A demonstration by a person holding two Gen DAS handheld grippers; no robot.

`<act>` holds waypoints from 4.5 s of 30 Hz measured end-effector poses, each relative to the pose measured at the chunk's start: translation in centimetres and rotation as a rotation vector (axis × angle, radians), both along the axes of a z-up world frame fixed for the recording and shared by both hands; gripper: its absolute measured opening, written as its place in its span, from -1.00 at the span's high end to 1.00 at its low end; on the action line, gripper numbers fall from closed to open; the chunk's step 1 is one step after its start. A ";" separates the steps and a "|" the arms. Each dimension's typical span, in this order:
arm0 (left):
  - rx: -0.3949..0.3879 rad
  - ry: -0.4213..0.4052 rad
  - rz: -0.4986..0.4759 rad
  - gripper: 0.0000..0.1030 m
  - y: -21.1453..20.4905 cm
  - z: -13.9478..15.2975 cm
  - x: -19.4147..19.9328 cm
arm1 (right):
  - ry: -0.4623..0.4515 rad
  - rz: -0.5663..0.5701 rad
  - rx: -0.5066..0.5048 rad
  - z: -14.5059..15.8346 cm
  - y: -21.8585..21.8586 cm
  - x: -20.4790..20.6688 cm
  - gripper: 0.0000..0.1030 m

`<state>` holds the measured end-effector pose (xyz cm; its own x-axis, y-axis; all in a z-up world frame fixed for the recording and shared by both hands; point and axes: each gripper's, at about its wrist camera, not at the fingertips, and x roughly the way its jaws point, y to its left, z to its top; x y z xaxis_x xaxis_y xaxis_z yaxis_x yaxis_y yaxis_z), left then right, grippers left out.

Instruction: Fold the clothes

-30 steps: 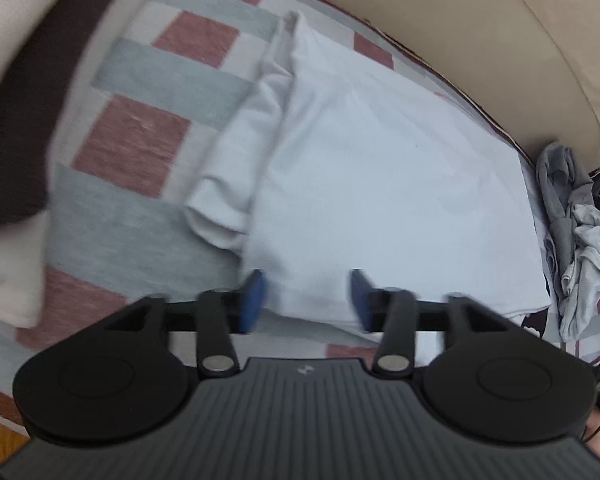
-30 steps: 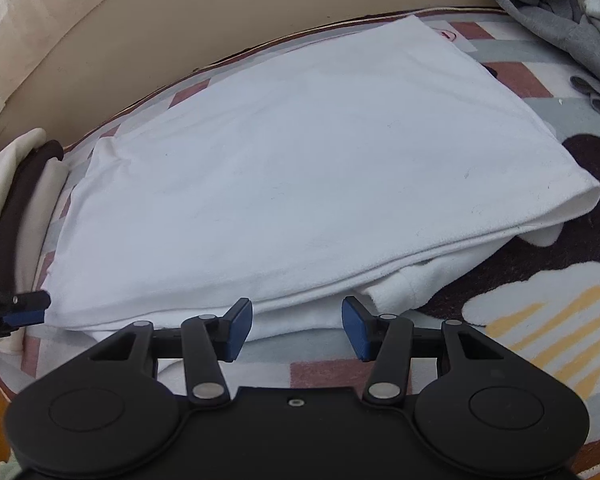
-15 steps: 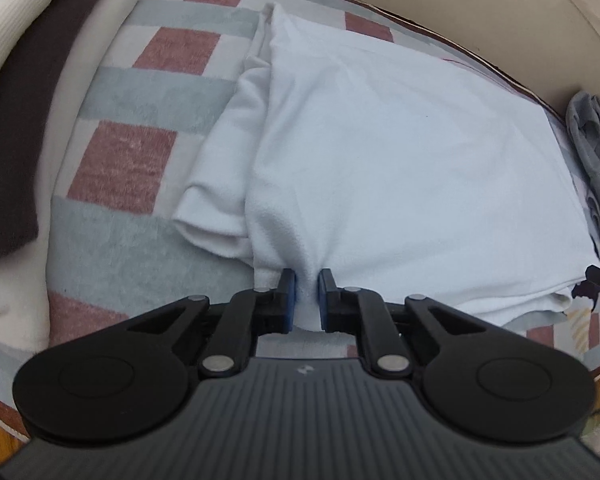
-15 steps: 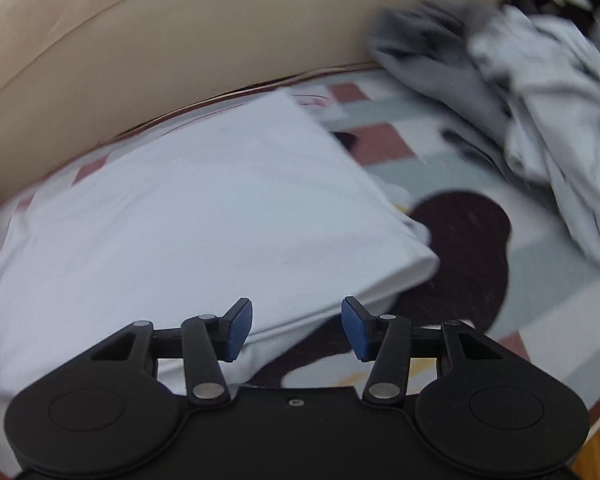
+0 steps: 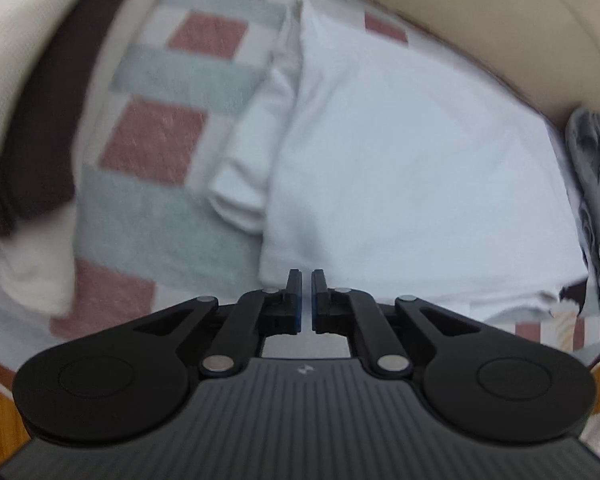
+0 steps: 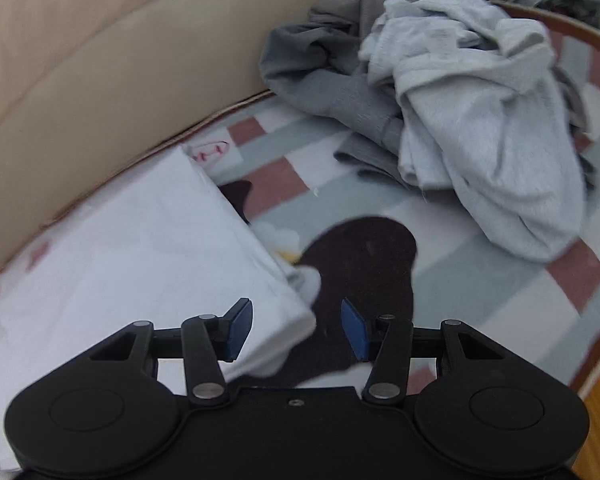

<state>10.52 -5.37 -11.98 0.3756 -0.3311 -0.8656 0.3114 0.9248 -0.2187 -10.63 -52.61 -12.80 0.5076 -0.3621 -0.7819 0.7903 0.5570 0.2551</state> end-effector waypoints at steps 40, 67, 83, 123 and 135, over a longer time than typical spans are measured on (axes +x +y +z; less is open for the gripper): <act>0.180 -0.122 -0.061 0.51 -2.7 2.8 -0.9 | 0.110 0.033 -0.100 -3.1 -0.7 1.7 0.75; 0.449 -0.281 -0.108 0.92 -7.8 0.2 14.9 | 0.086 0.127 -0.110 -2.9 2.1 2.9 0.40; 0.331 -0.145 -0.156 0.56 -5.4 -1.9 4.9 | -0.066 0.046 0.101 -3.4 1.8 2.0 0.30; -0.253 0.104 -0.019 0.66 1.7 -1.7 0.3 | -0.116 -0.025 -0.048 -2.1 -0.2 0.9 0.83; -0.077 -0.123 -0.180 0.59 -2.8 0.6 -1.9 | -0.095 -0.033 -0.006 -2.6 -0.3 0.9 0.82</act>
